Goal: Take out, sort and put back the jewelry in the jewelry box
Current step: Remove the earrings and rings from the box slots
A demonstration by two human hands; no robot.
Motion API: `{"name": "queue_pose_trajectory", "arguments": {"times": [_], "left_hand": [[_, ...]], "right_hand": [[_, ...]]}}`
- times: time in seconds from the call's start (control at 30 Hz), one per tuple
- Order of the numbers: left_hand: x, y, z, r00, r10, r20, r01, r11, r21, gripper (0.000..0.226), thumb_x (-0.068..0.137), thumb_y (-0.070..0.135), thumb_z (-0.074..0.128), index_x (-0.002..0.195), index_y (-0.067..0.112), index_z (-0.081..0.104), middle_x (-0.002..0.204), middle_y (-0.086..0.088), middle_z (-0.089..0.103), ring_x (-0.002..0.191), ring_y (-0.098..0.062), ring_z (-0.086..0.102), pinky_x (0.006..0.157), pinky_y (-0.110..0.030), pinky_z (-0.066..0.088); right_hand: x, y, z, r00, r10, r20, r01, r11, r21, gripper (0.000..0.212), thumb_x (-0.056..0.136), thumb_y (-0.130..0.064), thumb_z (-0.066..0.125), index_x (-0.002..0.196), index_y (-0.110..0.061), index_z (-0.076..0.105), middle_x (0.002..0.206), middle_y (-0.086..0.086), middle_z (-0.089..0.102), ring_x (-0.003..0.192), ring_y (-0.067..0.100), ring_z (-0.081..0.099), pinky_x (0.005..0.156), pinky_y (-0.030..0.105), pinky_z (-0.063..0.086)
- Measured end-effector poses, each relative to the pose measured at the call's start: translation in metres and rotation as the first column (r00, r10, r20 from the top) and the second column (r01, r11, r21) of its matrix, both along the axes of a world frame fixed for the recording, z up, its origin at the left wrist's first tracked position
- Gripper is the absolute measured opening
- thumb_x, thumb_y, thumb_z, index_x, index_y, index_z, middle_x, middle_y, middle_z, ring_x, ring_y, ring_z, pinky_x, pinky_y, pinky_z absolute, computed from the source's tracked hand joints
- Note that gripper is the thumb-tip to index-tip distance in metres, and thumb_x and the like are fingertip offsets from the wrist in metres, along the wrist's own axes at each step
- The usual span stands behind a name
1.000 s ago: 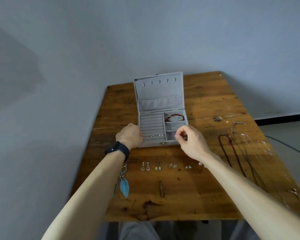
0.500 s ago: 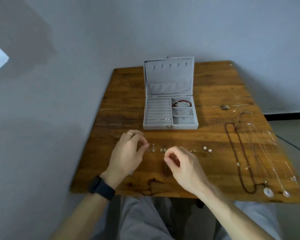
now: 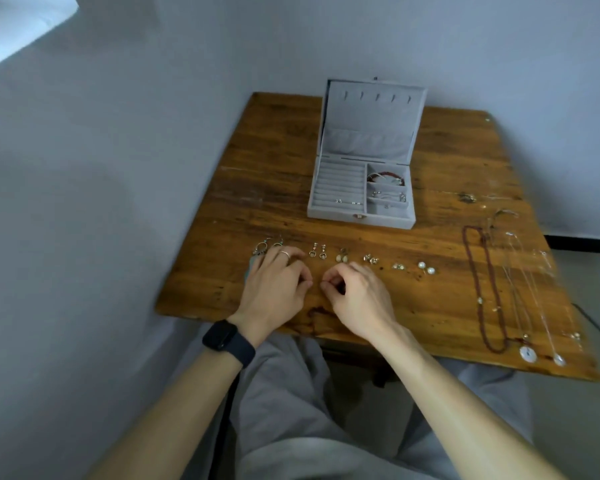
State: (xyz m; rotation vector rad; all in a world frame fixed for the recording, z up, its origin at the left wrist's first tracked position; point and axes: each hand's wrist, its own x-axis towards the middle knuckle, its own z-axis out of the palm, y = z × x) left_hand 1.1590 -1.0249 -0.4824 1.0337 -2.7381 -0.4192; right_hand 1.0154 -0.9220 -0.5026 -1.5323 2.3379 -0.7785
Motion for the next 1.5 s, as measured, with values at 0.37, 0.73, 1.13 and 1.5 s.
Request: {"name": "queue_pose_trajectory", "arguments": {"times": [0.37,0.73,1.13,1.5], "left_hand": [[0.004,0.005,-0.001,1.000,0.024,-0.017,-0.025,0.999,-0.042,0.014,0.095,0.037,0.061,0.103,0.030,0.071,0.134,0.007,0.054,0.130,-0.015,0.042,0.107,-0.037,0.030],[0.001,0.007,0.002,1.000,0.010,0.013,-0.009,0.996,-0.087,0.021,0.096,0.038,0.059,0.112,0.031,0.072,0.138,0.008,0.051,0.133,-0.015,0.039,0.110,-0.036,0.027],[0.000,0.004,0.002,1.000,0.006,0.014,-0.005,0.997,-0.076,0.021,0.096,0.038,0.057,0.111,0.033,0.071,0.134,0.010,0.053,0.130,-0.013,0.040,0.109,-0.034,0.026],[-0.002,-0.021,0.025,1.000,0.025,-0.012,-0.025,0.999,-0.041,0.025,0.093,0.037,0.063,0.117,0.036,0.067,0.129,0.012,0.056,0.126,-0.012,0.045,0.107,-0.036,0.033]], "right_hand": [[0.005,0.006,-0.012,0.997,-0.035,0.075,0.041,0.996,-0.083,0.013,0.090,-0.037,0.069,0.100,-0.027,0.070,0.094,-0.015,0.060,0.091,0.009,0.053,0.080,0.039,0.050],[0.010,0.005,-0.017,0.997,-0.073,-0.020,0.071,0.992,-0.107,0.013,0.092,-0.035,0.067,0.102,-0.028,0.072,0.095,-0.013,0.064,0.088,0.011,0.056,0.073,0.033,0.046],[0.009,0.005,-0.018,0.997,-0.071,0.015,0.073,0.989,-0.127,0.013,0.091,-0.036,0.068,0.101,-0.029,0.072,0.094,-0.015,0.063,0.089,0.010,0.056,0.073,0.032,0.039],[-0.007,0.024,-0.004,0.967,0.001,0.254,0.021,0.996,-0.084,0.022,0.088,-0.020,0.074,0.110,-0.026,0.073,0.096,-0.017,0.060,0.086,-0.004,0.057,0.075,0.005,0.043]]}}
